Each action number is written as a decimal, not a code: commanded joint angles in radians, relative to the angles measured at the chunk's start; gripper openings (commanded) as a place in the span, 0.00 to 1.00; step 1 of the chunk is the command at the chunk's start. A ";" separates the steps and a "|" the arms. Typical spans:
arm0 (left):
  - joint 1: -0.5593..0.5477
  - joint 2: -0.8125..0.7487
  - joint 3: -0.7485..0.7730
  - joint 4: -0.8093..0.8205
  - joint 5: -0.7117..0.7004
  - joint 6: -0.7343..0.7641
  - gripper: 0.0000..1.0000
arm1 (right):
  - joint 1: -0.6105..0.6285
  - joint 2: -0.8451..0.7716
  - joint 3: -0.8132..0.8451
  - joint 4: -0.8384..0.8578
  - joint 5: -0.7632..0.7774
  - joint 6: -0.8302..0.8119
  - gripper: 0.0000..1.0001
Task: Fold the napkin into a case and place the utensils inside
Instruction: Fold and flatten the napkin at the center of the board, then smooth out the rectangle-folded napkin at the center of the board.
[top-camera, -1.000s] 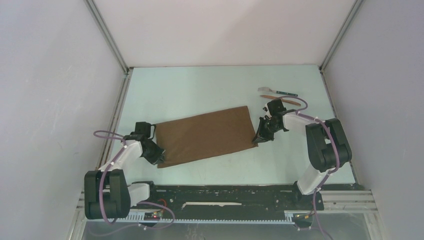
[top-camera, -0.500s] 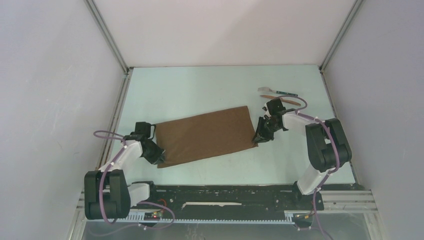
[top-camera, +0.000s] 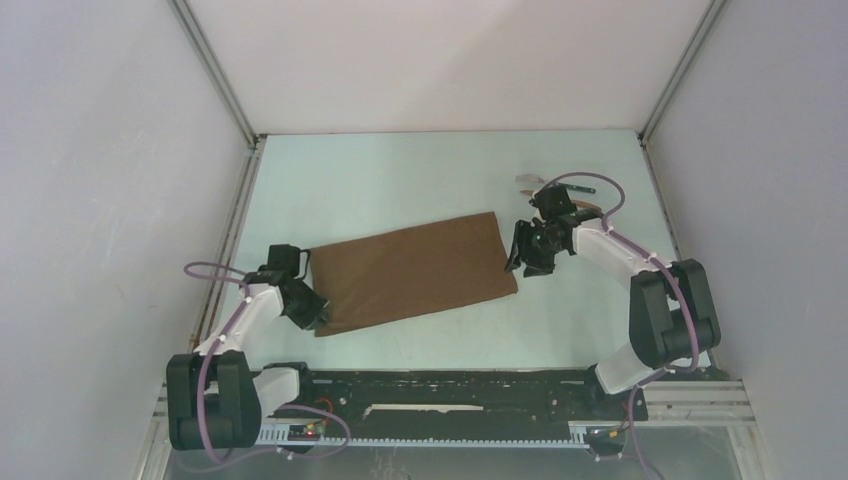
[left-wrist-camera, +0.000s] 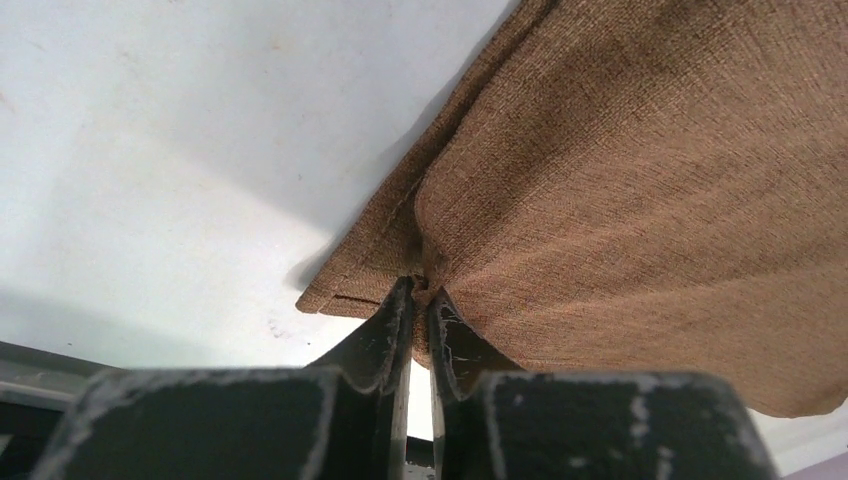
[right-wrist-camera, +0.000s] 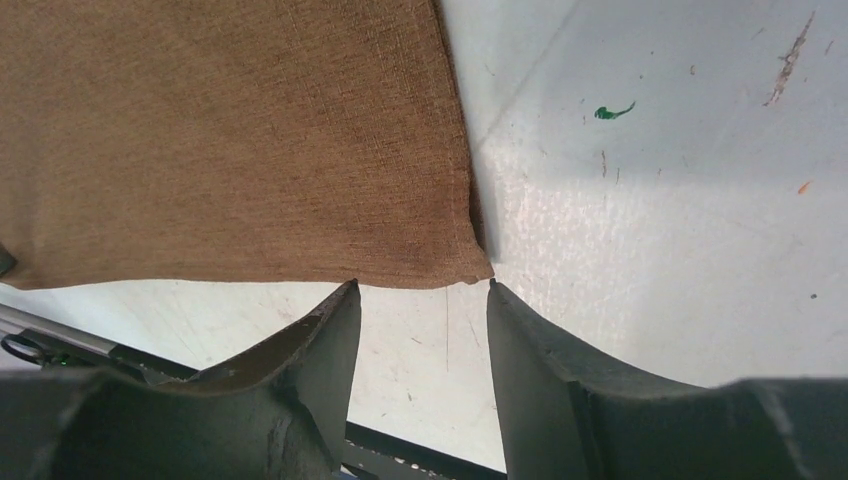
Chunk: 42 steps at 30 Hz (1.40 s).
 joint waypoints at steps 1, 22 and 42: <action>-0.003 -0.027 0.039 -0.043 -0.005 -0.013 0.11 | 0.031 -0.041 0.027 -0.027 0.045 -0.029 0.57; -0.008 -0.193 0.205 -0.270 -0.036 -0.009 0.66 | 0.134 0.008 0.026 0.032 0.024 -0.001 0.55; -0.006 0.059 0.034 -0.045 -0.043 -0.013 0.64 | 0.158 0.135 0.026 0.195 -0.200 0.058 0.67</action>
